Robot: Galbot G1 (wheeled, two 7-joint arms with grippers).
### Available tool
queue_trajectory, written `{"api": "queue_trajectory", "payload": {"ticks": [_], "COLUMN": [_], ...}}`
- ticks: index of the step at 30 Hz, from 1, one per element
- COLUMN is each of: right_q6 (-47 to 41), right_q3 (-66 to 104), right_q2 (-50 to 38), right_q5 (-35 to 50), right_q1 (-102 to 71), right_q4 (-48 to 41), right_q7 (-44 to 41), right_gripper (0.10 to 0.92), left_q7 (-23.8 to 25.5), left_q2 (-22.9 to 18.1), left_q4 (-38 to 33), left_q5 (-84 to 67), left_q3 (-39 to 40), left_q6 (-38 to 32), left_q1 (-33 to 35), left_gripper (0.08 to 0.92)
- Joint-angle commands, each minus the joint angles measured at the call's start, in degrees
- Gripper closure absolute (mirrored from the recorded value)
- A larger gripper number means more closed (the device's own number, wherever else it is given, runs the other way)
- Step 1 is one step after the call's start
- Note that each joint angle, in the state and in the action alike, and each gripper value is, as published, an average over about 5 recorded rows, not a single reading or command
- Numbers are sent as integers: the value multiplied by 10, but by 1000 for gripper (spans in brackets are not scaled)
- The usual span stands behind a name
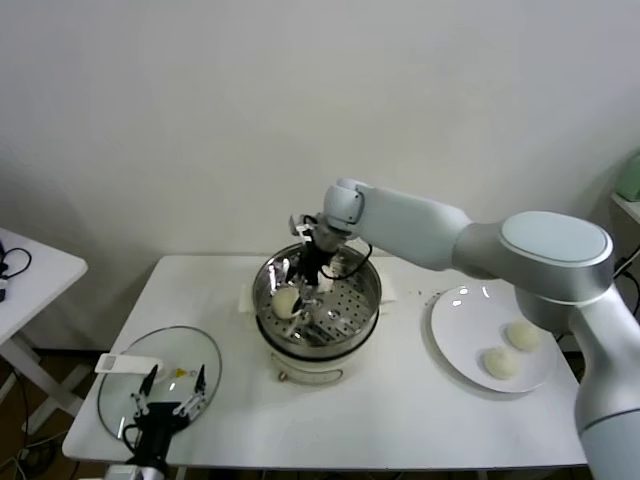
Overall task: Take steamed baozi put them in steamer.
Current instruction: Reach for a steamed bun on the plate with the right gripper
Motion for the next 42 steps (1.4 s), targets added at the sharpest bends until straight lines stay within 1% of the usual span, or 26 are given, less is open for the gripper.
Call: {"api": "queue_trajectory", "payload": {"ticks": [1,4,6,10,14,20,24,28,34,38,42], "right_q6": [3,12,19,32,57,79,93,106,111,115,121], "right_q3": [-39,-59,-63,-69,-75,-52,24,136,279,337,363], "right_q2": [-95,-158,-204,-289,-379,-498,-554,-589,-603,-592,-574], "right_q5": [34,28,8,-43,-110,-210,-293,-363,-425,-451,-468], "right_q1": [102,150,172,197,200,152,53,-81,-264,-327,-352], "right_q4": [112,161,187,234,261,287,287,279,266,249,227], "right_q7": [-31,-48,-55,-68,-83,-94,-94,-91,-84,-70,-61], "right_gripper": [203,203,203,203,203,203,203,203,203,203,203], "left_q7": [0,0,0,0,1,-1,0,0,0,0,0], "left_q2": [-2,-3,-5,-6,-5,-1,1,-1,-3,-5,-6], "left_q4": [-1,-1,-2,2,6,12,13,9,0,-2,-3], "left_q5": [0,2,3,4,7,2,1,3,6,7,7], "left_q3": [2,4,5,6,9,3,-1,-2,-2,-4,-4], "left_q6": [2,3,5,9,12,10,9,9,9,8,6], "left_q1": [-2,-4,-7,-15,-27,-39,-38,-34,-25,-19,-14], "left_gripper": [177,177,177,177,177,177,177,177,177,177,177]}}
